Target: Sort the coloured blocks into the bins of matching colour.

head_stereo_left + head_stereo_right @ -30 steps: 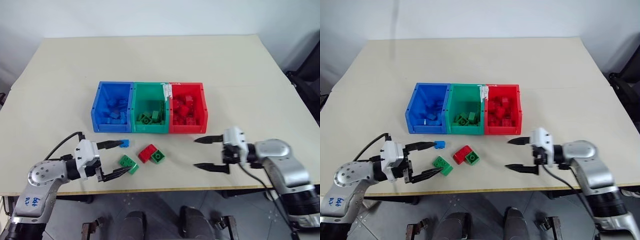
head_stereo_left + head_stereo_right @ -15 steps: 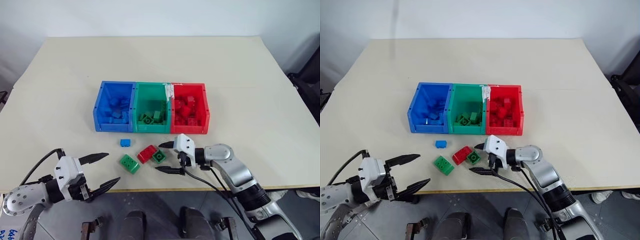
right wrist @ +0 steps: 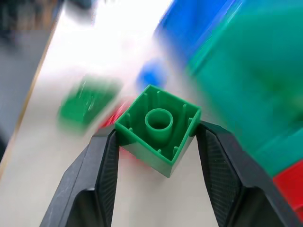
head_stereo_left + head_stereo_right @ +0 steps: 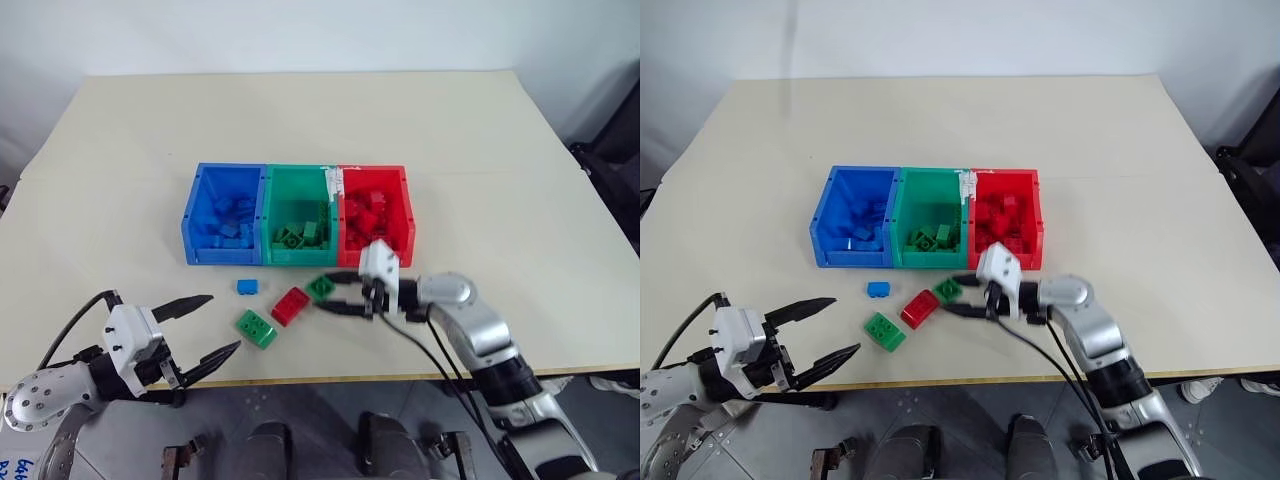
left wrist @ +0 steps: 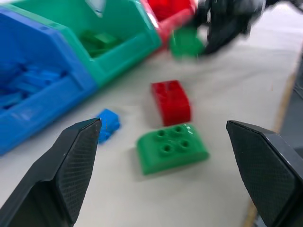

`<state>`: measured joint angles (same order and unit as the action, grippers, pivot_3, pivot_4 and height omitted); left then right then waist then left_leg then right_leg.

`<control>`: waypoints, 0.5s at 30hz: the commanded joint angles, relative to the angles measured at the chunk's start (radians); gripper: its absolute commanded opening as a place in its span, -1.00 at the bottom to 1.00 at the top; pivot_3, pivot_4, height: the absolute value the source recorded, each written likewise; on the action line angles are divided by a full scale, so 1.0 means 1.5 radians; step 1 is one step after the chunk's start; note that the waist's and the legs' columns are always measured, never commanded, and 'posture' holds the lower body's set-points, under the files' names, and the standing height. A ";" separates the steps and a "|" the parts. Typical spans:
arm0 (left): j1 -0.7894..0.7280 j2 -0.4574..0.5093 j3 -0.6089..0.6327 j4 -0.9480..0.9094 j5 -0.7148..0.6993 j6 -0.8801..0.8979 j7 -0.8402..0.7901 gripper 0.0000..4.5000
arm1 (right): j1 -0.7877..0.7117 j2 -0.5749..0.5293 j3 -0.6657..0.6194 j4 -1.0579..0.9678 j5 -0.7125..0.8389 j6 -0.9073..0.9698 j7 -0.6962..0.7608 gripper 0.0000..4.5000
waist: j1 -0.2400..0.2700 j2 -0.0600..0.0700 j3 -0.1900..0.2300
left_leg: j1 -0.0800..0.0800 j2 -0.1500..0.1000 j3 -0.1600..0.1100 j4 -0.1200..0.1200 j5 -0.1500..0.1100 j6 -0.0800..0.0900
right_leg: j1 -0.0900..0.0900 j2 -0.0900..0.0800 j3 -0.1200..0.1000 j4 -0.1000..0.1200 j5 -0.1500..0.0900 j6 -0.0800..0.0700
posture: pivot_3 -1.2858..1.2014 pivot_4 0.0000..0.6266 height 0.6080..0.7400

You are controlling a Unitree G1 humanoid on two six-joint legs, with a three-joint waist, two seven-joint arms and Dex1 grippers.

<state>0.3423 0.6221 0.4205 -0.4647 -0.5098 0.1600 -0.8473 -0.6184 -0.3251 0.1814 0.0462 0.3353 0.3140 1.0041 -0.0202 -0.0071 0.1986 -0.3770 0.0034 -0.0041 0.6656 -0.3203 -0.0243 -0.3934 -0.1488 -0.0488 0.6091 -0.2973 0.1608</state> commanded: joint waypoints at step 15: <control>0.031 -0.022 0.063 0.007 -0.008 -0.015 0.037 1.00 | -0.204 0.085 -0.041 0.244 -0.065 -0.138 -0.069 1.00 | -0.007 0.000 0.000 | 0.000 0.000 0.001 -0.001 -0.001 0.000 | -0.001 0.000 -0.001 0.001 -0.001 -0.001 | 0.03 -0.52 1.00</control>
<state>0.3825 0.5864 0.5093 -0.4185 -0.5090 0.1334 -0.7981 -0.9238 -0.1880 0.1467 0.4519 0.2135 0.1453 0.8707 -0.0304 -0.0078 0.1981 -0.3771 0.0034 -0.0024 0.6641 -0.3222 -0.0246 -0.3956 -0.1491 -0.0496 0.6105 -0.2983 0.1589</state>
